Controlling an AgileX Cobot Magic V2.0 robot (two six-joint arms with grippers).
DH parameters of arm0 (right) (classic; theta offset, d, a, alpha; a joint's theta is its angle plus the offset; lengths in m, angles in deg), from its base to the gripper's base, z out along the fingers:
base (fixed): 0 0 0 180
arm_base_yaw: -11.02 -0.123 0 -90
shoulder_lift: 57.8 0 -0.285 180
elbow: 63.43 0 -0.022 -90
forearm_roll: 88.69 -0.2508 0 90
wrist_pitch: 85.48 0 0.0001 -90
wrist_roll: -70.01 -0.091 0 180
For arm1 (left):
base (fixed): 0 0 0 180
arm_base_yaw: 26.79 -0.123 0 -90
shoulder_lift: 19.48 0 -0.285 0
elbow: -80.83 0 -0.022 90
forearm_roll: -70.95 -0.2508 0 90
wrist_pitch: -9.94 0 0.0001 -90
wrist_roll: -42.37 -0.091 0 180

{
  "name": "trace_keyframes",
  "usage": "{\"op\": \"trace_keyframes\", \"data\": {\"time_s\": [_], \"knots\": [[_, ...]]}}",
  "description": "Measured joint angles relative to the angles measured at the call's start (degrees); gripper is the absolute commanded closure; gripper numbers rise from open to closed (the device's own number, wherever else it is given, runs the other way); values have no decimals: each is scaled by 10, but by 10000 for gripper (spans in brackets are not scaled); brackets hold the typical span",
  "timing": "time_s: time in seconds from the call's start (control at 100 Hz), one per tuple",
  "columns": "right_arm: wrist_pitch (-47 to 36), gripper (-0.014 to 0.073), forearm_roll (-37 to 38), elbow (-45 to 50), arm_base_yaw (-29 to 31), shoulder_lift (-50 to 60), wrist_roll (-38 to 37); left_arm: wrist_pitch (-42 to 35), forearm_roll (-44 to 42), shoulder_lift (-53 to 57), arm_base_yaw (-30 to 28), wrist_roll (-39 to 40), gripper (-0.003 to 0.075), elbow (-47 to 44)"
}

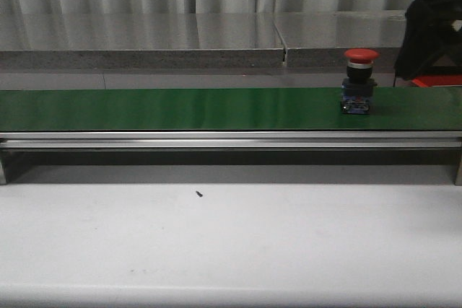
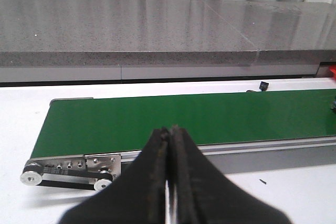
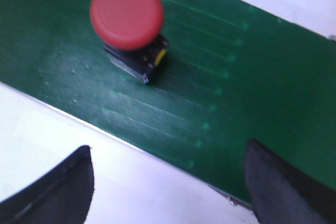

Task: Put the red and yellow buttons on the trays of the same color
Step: 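Lower the right gripper onto the red button on the belt and grasp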

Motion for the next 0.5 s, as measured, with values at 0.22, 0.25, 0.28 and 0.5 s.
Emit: {"op": "trace_keyframes", "data": {"time_s": [0.22, 0.25, 0.28, 0.5], "knots": [[10, 11, -1, -73, -4, -78, 0, 0, 0, 0, 0, 0, 739, 0], [11, 11, -1, -83, -4, -86, 0, 0, 0, 0, 0, 0, 739, 0], [12, 11, -2, -92, -4, -96, 0, 0, 0, 0, 0, 0, 739, 0], [30, 131, -2, -140, -4, -149, -1, 0, 0, 0, 0, 0, 739, 0]]}}
